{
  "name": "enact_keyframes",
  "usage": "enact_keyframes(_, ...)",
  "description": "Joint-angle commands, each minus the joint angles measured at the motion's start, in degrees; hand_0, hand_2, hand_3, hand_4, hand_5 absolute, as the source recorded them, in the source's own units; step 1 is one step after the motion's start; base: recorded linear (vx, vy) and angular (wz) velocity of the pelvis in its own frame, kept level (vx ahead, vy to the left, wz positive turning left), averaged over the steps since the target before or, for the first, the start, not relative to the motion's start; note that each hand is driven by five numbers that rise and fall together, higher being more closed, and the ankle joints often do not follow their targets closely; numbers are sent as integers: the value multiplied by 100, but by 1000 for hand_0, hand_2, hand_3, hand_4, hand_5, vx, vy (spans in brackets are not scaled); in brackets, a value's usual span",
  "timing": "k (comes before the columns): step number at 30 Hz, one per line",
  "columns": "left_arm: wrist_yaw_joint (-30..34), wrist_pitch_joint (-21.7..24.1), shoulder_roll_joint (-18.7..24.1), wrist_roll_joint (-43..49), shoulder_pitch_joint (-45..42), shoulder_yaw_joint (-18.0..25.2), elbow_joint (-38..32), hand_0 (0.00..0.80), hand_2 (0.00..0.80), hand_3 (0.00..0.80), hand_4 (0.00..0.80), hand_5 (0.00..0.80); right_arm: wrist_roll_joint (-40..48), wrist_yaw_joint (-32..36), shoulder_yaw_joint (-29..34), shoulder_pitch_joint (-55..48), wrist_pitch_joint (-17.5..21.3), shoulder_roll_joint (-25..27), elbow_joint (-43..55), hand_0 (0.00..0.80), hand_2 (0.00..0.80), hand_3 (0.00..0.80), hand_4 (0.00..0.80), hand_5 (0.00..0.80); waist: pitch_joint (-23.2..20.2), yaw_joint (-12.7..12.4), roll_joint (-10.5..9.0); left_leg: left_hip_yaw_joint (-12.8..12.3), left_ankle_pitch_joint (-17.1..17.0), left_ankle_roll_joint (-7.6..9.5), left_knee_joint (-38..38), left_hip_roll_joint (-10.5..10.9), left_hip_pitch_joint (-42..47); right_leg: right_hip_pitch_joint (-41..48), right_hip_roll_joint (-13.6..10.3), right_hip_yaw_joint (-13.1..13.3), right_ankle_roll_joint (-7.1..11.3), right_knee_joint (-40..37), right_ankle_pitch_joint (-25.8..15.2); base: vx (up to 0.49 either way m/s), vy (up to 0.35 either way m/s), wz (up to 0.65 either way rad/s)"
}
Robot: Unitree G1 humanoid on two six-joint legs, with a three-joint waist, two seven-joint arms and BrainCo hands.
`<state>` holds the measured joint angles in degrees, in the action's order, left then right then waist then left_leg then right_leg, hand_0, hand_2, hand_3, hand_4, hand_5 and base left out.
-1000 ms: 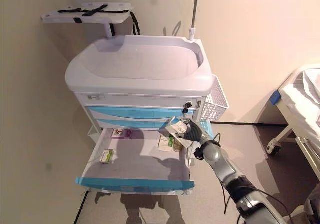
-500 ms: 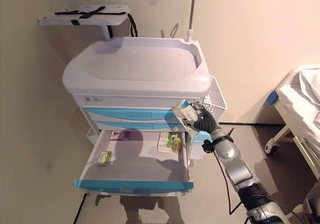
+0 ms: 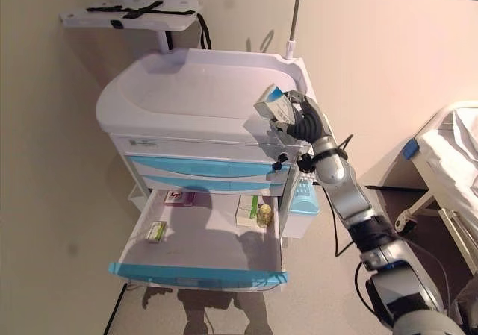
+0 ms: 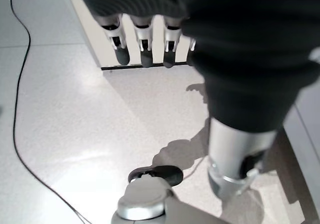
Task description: Open the drawer and pick up the medicine
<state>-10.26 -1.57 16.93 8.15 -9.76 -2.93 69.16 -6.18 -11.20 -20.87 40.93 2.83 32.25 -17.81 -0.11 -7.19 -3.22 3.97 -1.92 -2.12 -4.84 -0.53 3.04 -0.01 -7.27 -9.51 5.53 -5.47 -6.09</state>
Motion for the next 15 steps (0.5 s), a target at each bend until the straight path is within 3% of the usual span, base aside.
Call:
enact_keyframes(1,-155,-10,333,16,291,-199,423,0,0,0,0,0,-73,-281,-284,898,41,204,-448,800,800,800,800,800,-95,-207,-193,429,-79,155,102,230,-429,149,85,-172,233,270,265,19,-5,6)
enact_keyframes(15,-323,-22,543,-215,392,-436,561,0,0,0,0,0,-283,-330,-1543,3174,-181,-63,-2688,800,800,800,800,800,36,-372,-473,526,-118,132,114,215,-619,30,134,-227,233,229,238,7,-4,3)
